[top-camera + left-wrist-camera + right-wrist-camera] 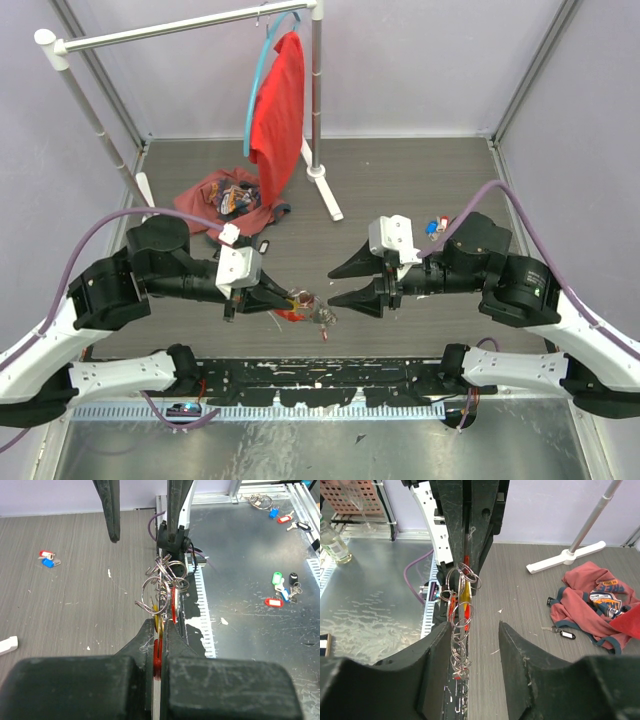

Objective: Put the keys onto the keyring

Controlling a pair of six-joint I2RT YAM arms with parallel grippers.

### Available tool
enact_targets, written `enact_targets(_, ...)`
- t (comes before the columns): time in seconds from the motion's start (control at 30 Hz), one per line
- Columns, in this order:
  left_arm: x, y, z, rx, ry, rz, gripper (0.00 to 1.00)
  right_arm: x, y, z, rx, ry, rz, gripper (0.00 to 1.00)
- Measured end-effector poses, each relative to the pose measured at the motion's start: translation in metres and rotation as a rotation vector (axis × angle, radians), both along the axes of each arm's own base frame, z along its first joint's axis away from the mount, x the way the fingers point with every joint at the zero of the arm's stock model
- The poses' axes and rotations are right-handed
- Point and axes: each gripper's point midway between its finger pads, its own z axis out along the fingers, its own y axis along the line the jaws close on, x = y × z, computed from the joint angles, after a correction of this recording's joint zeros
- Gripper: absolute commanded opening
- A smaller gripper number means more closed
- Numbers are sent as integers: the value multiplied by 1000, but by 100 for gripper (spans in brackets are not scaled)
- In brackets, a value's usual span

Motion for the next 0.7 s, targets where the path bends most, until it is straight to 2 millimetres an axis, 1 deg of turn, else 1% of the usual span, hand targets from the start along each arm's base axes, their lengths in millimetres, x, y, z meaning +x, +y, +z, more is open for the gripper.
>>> enact_targets(0.07, 0, 0, 0, 5, -1, -1, 0, 0, 1, -3, -14, 4, 6, 53)
enact_targets(0.13, 1, -1, 0, 8, -5, -3, 0, 1, 3, -9, -36, 10, 8, 54)
enact_targets(0.23, 0, 1, 1, 12, -11, -5, 0, 2, 4, -18, -73, 17, 7, 50)
enact_targets(0.33, 0, 1, 5, 12, -23, -9, 0, 2, 3, -24, -96, 19, 5, 50)
enact_targets(0.4, 1, 1, 7, 9, -30, -10, 0, 2, 2, -25, -103, 17, 6, 52)
enact_targets(0.5, 1, 0, 6, 11, -33, -11, 0, 1, 1, -26, -104, 16, 9, 52)
enact_targets(0.63, 1, 0, 4, 19, -32, -11, 0, 1, 2, -23, -93, 11, 11, 44)
enact_targets(0.7, 2, 0, 4, 21, -32, -12, 0, 2, 3, -22, -88, 7, 10, 44)
